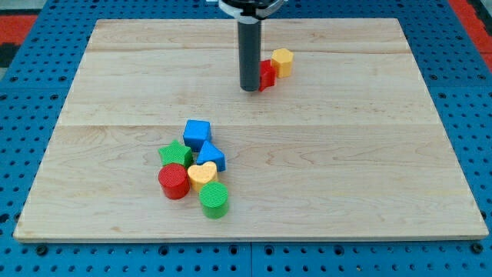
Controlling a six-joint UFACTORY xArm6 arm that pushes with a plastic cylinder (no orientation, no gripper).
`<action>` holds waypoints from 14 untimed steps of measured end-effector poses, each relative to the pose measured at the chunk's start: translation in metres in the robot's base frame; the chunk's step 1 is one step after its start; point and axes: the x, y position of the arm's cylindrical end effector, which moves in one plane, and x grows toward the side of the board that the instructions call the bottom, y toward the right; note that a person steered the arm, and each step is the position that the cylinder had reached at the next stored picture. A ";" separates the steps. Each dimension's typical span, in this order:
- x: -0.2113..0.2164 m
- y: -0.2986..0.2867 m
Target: Place the yellow heart at the bottom right of the red star
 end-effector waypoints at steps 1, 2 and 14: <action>-0.004 -0.048; -0.007 -0.167; 0.133 0.009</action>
